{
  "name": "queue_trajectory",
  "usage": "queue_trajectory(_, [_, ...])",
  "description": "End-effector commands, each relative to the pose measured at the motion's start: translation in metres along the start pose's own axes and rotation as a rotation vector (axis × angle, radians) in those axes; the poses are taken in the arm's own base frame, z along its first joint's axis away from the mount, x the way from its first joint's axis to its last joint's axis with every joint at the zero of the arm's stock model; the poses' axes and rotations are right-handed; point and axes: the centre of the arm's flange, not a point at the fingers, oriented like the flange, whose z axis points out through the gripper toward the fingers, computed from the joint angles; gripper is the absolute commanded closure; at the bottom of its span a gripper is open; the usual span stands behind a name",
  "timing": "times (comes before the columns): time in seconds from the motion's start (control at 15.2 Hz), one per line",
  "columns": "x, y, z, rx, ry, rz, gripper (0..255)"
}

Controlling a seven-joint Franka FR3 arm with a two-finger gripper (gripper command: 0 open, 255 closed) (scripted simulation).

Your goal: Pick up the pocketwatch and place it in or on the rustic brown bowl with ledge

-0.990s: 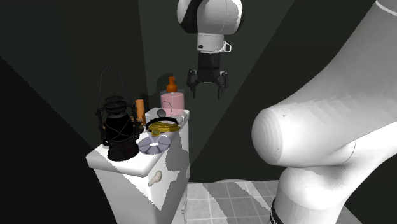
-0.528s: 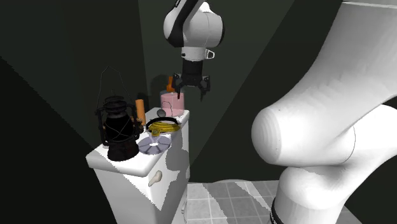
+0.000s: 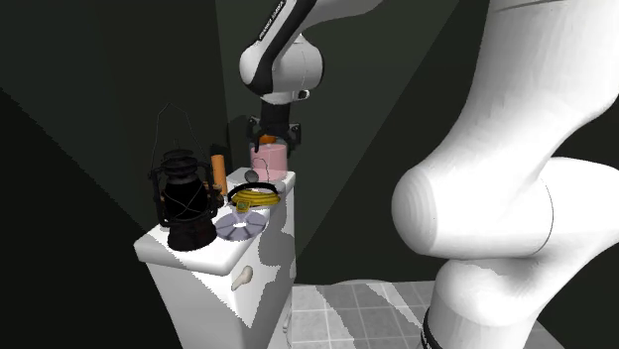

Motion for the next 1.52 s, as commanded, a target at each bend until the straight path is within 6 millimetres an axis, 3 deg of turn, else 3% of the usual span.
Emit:
queue_trajectory(0.0, [0.014, -0.019, 0.011, 0.014, 0.030, 0.014, 0])
queue_trajectory(0.2, [0.032, -0.040, 0.022, 0.030, 0.067, 0.031, 0])
queue_trajectory(0.73, [0.034, -0.041, 0.062, 0.030, 0.067, 0.031, 0])
queue_trajectory(1.19, [0.034, -0.041, 0.062, 0.030, 0.067, 0.031, 0])
queue_trajectory(1.25, [0.034, -0.041, 0.062, 0.030, 0.067, 0.031, 255])
queue_trajectory(1.45, [0.034, -0.041, 0.062, 0.030, 0.067, 0.031, 255])
